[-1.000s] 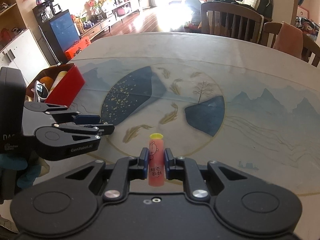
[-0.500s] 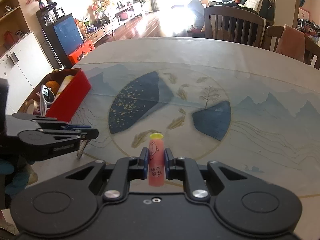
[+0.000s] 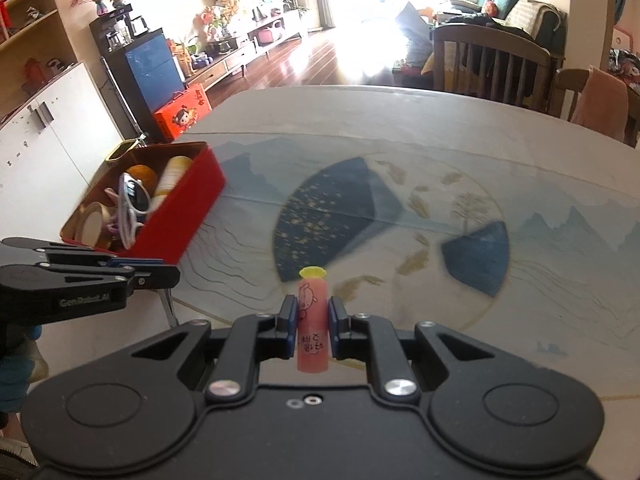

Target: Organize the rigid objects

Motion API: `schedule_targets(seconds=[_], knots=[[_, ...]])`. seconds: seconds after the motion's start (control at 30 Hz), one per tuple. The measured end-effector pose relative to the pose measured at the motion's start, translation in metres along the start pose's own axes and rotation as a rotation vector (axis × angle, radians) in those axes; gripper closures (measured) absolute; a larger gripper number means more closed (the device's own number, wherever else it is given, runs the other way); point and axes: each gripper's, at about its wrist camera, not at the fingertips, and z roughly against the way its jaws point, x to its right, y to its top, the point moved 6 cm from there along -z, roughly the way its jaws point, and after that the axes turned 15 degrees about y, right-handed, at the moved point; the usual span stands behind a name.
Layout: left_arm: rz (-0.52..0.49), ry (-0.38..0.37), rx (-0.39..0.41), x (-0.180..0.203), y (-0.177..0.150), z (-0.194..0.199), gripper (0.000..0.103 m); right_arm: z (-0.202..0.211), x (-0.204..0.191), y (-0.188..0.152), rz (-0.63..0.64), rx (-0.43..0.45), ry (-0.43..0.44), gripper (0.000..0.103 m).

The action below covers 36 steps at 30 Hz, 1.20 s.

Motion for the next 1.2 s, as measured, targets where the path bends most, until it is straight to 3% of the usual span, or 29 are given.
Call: schedule_targets(seconds=[0.3, 0.63, 0.9, 1.2], knots=[[0.07, -0.024, 0.026, -0.051, 0.017, 0.031, 0.092, -0.022, -0.05, 0.029, 0.073, 0.021, 0.044, 0.088], [0.131, 0.039, 0.119, -0.123, 0.052, 0.049, 0.092, -0.07, -0.108, 0.068, 0.17, 0.03, 0.086, 0.088], [0.143, 0.069, 0.068, -0.159, 0.07, 0.011, 0.092, -0.126, -0.131, 0.101, 0.231, -0.002, 0.101, 0.088], [0.151, 0.049, 0.019, -0.171, 0.074, -0.026, 0.092, -0.164, -0.134, 0.1, 0.219, -0.065, 0.092, 0.088]])
